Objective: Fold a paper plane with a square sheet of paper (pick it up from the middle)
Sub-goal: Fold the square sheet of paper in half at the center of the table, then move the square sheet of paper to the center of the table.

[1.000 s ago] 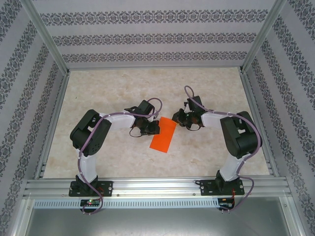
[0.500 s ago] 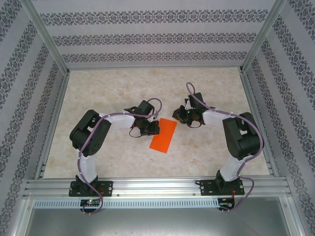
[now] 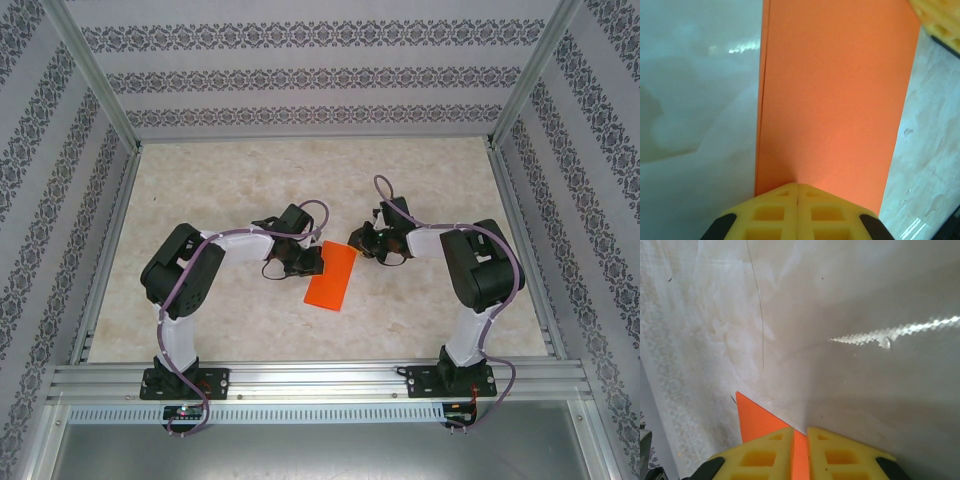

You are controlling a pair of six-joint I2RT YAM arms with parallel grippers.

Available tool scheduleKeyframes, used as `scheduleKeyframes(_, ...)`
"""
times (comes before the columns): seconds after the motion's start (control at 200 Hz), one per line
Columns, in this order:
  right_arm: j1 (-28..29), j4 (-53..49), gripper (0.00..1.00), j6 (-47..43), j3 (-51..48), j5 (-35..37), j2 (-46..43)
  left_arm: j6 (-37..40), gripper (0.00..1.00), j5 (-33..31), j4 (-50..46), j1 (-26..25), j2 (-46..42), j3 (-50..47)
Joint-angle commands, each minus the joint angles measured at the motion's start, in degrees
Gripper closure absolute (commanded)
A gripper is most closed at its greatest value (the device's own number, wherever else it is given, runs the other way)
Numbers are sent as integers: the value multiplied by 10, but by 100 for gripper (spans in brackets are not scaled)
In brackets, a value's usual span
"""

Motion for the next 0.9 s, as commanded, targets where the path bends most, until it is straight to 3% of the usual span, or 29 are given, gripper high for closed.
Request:
scheduleKeyframes(0.0,11,3,83,-21,12,-25,12,3,86,1,-37,-7,-57,-9)
scheduleKeyframes(0.09,13,-38,82,-49,39,-32,-13,-1,77,-24,-45,-6,-116,-4)
scheduleKeyframes(0.16,13,-77,78,-69,53,-22,-45,-2,65,-88,-66,-4,-162,-4)
scheduleKeyframes(0.25,14,-122,76,-83,58,8,-100,-12,59,-137,-79,14,-204,-23)
scheduleKeyframes(0.385,22,-166,70,-77,23,82,-172,-36,57,-123,-54,48,-240,-76)
scheduleKeyframes(0.54,49,-164,63,-28,-43,131,-218,-40,56,-98,-35,55,-250,-108)
scheduleKeyframes(0.894,103,-145,59,9,-67,160,-192,-43,52,-51,-6,55,-225,-126)
